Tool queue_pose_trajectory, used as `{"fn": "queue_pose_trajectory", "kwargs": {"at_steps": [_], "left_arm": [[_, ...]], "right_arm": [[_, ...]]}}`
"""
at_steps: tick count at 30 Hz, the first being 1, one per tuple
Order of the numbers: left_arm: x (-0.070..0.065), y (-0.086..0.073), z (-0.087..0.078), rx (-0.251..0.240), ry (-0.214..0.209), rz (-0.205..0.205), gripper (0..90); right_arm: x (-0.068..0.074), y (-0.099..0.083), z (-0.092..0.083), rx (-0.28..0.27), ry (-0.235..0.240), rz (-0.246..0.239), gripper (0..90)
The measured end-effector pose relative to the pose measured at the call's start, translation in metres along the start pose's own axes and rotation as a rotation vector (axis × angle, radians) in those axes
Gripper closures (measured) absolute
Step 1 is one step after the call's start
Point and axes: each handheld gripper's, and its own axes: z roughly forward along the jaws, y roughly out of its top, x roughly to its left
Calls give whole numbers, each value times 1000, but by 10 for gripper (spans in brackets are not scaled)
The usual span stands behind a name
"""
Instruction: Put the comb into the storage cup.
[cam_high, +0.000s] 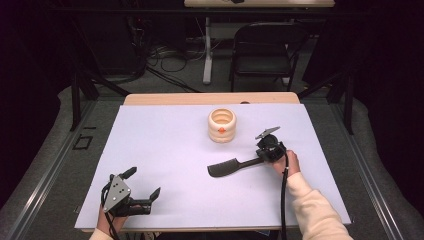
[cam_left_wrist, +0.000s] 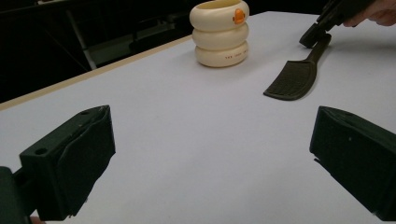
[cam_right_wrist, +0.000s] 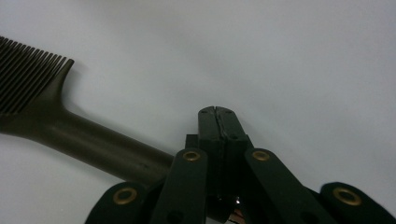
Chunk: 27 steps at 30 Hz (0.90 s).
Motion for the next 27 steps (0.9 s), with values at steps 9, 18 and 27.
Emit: {"fn": "queue_pose_trajectory", "kwargs": {"at_steps": [9, 18, 27], "left_arm": [[0, 0, 0, 0, 1, 0, 2], [-1, 0, 0, 1, 1, 1, 2], [-1, 0, 1, 1, 1, 1, 2]], "right_arm": [[2, -6, -7, 9, 3, -2, 900], [2, -14, -15, 15, 8, -9, 900], [4, -22, -19, 24, 14, -15, 899]]}}
